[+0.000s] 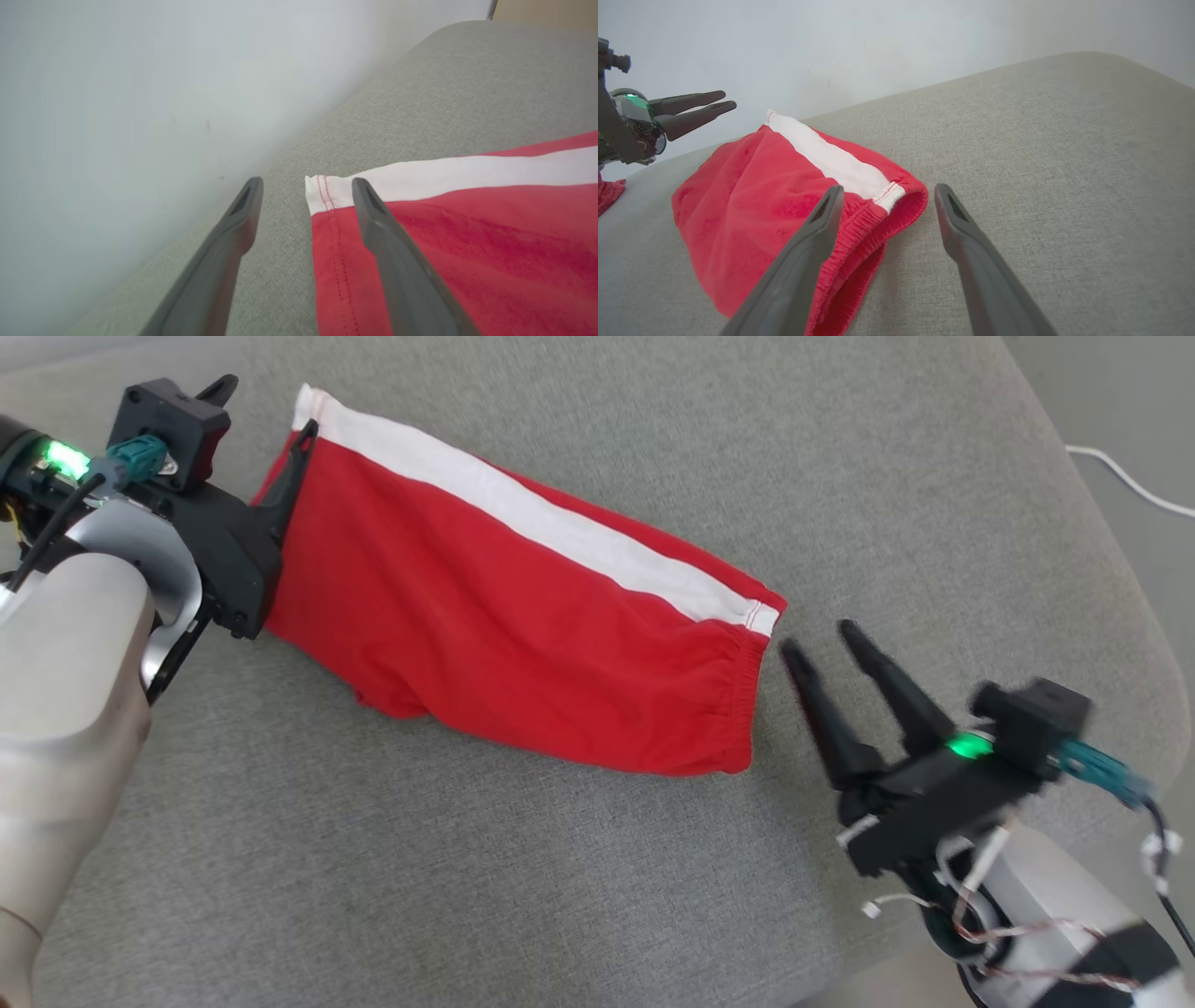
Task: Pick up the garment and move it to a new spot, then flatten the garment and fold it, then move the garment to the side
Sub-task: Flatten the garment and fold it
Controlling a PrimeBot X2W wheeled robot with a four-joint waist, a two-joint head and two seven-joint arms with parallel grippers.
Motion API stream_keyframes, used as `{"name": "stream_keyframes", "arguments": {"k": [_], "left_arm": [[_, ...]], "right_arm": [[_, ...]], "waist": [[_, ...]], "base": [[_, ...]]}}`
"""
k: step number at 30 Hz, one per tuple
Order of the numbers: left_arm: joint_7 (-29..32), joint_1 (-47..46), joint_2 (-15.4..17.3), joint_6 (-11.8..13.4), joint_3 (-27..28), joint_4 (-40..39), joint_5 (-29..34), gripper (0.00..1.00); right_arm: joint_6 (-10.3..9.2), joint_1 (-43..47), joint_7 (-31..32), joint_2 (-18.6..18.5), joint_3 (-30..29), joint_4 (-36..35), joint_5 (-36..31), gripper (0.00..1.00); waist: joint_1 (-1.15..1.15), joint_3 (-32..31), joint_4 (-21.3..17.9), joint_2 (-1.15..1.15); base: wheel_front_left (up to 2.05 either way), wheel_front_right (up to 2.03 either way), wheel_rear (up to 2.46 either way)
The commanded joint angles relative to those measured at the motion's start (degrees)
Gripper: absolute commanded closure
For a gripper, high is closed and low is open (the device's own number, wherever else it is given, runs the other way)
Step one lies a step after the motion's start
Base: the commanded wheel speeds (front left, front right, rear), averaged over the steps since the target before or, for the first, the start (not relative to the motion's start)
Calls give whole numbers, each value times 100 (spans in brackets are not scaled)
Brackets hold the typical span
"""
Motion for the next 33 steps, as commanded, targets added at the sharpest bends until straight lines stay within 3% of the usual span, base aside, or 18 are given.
{"name": "stream_keyframes", "arguments": {"k": [1, 5, 7, 13, 21, 33], "left_arm": [[-41, 41, -2, 14, -25, 36, -100, 0], [-45, 58, 70, 14, -132, 81, -230, 0], [-8, 101, 89, 13, -226, 29, -355, 0], [383, 202, 275, 13, -687, -203, -752, 0], [1459, 283, 872, 13, -1496, -780, -1725, 0], [2399, 168, 1006, 13, -1835, -692, -2597, 0]], "right_arm": [[-13, 173, -28, 7, -160, -111, -112, 0], [-13, 770, -28, 151, -910, -695, -812, 0], [-13, 1151, -26, 415, -1277, -999, -988, 0], [-13, 1948, -17, 879, -1829, -1672, -1543, 0], [-13, 2210, -17, 1166, -1781, -1724, -1716, 0], [-13, 1997, -17, 1186, -1650, -1624, -1664, 0]], "waist": [[1, -161, 83, 0], [1, -277, 62, 0], [1, -326, 32, 0], [1, -426, -103, 0], [1, -417, -271, 0], [1, -312, -373, 0]], "base": [[0, 0, 0], [0, 0, 0], [0, 0, 0], [0, 0, 0], [0, 0, 0], [0, 0, 0]]}}
